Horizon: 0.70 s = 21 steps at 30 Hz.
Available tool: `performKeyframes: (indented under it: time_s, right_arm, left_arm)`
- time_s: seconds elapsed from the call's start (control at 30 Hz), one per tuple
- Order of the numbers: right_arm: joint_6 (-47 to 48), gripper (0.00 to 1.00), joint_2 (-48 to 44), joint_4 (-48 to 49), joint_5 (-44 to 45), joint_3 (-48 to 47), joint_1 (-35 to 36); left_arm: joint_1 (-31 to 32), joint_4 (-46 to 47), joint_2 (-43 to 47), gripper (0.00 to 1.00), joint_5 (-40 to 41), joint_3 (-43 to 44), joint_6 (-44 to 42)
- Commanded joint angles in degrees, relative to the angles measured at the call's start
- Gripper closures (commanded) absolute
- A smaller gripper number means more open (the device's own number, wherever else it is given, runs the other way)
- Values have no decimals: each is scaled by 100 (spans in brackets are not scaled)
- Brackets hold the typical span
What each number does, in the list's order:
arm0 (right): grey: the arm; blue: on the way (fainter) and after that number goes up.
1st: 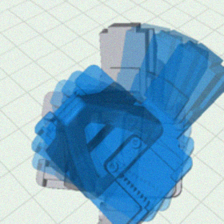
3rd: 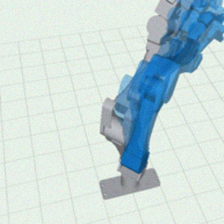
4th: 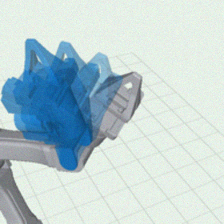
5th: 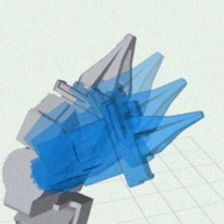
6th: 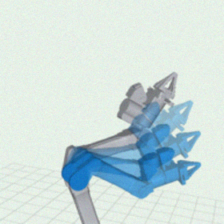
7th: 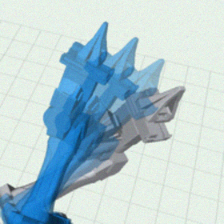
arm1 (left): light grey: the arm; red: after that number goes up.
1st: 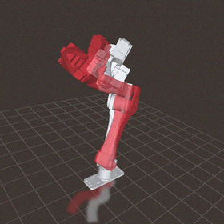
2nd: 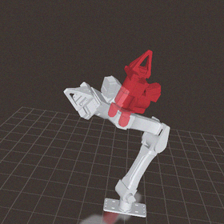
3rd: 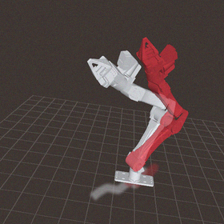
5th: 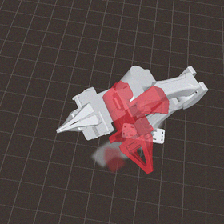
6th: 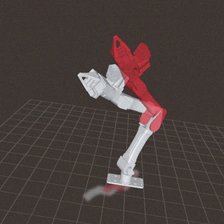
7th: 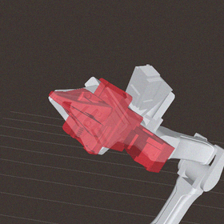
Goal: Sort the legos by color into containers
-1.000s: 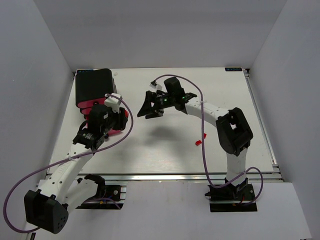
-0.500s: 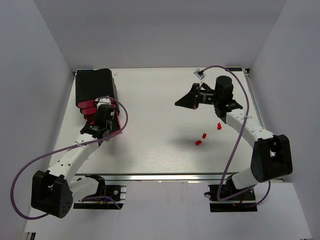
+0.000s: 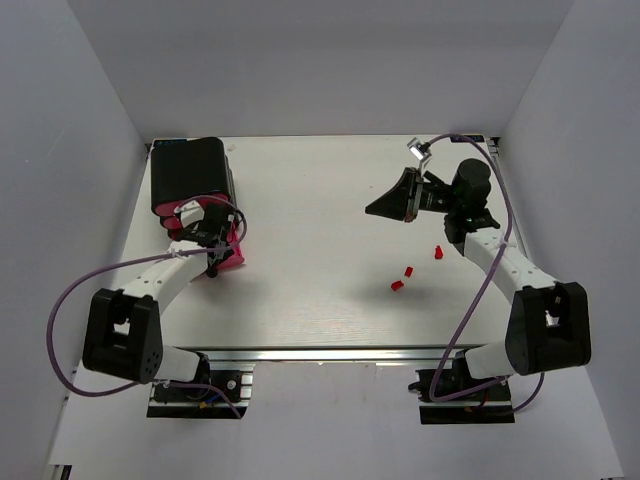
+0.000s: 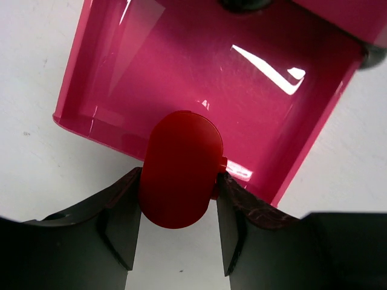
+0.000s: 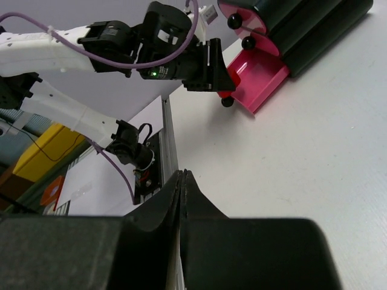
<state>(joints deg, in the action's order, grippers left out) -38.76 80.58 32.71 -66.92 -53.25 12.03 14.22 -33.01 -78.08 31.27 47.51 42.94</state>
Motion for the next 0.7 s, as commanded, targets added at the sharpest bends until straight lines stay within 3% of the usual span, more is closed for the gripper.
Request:
performKeyframes:
  time_s: [0.0, 0.27, 0.47, 0.67]
  right_arm:
    - [-202, 100, -253, 701, -208, 96, -139]
    - [-1202, 98, -86, 1974, -427, 473, -500]
    - [-1898, 81, 11, 2837, -559, 579, -702]
    - [-2310, 77, 28, 3347, -595, 658, -878]
  left_arm:
    - [-77, -189, 4, 100, 266, 382, 821]
    - [-358, -73, -13, 100, 187, 654, 1173]
    - [-621, -214, -391, 100, -6, 804, 1708]
    - [-798, 49, -611, 99, -393, 795, 1911]
